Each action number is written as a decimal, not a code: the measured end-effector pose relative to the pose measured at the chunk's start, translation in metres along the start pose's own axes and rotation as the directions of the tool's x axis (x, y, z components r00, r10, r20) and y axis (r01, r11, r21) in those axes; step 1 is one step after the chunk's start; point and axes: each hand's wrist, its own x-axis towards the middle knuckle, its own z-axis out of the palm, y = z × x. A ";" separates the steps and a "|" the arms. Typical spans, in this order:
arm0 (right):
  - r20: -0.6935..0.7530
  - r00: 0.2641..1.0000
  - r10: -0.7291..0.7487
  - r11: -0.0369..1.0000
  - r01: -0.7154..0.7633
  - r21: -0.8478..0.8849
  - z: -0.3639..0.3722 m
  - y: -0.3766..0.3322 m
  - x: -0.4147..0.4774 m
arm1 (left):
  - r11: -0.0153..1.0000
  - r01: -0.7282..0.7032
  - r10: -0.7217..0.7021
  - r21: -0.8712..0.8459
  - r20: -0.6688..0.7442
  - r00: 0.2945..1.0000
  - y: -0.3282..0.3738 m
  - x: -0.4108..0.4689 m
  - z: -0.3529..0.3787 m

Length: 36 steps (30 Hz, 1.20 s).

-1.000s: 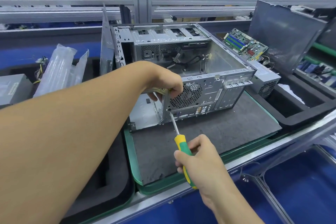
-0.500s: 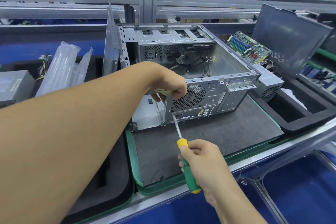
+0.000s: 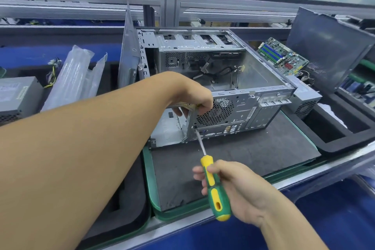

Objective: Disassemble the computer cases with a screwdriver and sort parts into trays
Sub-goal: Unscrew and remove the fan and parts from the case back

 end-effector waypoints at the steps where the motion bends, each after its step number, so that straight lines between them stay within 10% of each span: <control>1: 0.025 1.000 -0.012 0.999 0.011 0.042 -0.003 0.001 -0.001 | 1.000 -0.001 0.001 -0.002 0.003 1.000 0.000 0.000 0.000; 15: -0.012 0.997 0.071 0.933 -0.062 0.354 0.001 0.018 -0.009 | 1.000 0.000 0.000 -0.015 0.017 1.000 0.002 0.002 0.001; 18: -0.337 0.922 -0.191 0.955 0.096 -0.280 0.012 0.021 -0.013 | 1.000 0.004 -0.004 0.008 0.012 1.000 0.003 0.002 0.001; 21: -0.351 0.692 -0.631 0.293 -0.205 -0.934 0.027 0.036 -0.013 | 1.000 -0.006 0.005 0.019 0.018 1.000 0.004 0.001 0.002; 23: -0.364 0.667 -0.650 0.271 -0.244 -0.931 0.037 0.040 -0.013 | 1.000 -0.010 0.010 0.017 0.023 1.000 0.003 -0.001 0.001; 25: -0.423 0.760 -0.494 0.667 0.019 -0.745 0.034 0.035 -0.011 | 1.000 -0.017 0.016 0.010 0.028 0.999 0.002 -0.002 0.001; 27: -0.345 0.929 -0.131 0.991 0.115 -0.066 0.023 0.026 -0.012 | 1.000 -0.018 0.018 0.004 0.026 0.999 0.001 -0.003 0.001; 31: 0.084 0.995 0.048 0.809 -0.088 0.582 0.006 0.023 -0.016 | 1.000 -0.027 0.027 -0.004 0.022 0.999 0.000 -0.002 0.000; 36: 0.009 0.999 0.030 0.895 -0.031 0.445 0.015 0.028 -0.016 | 1.000 -0.023 0.023 0.005 0.022 1.000 0.001 -0.002 0.000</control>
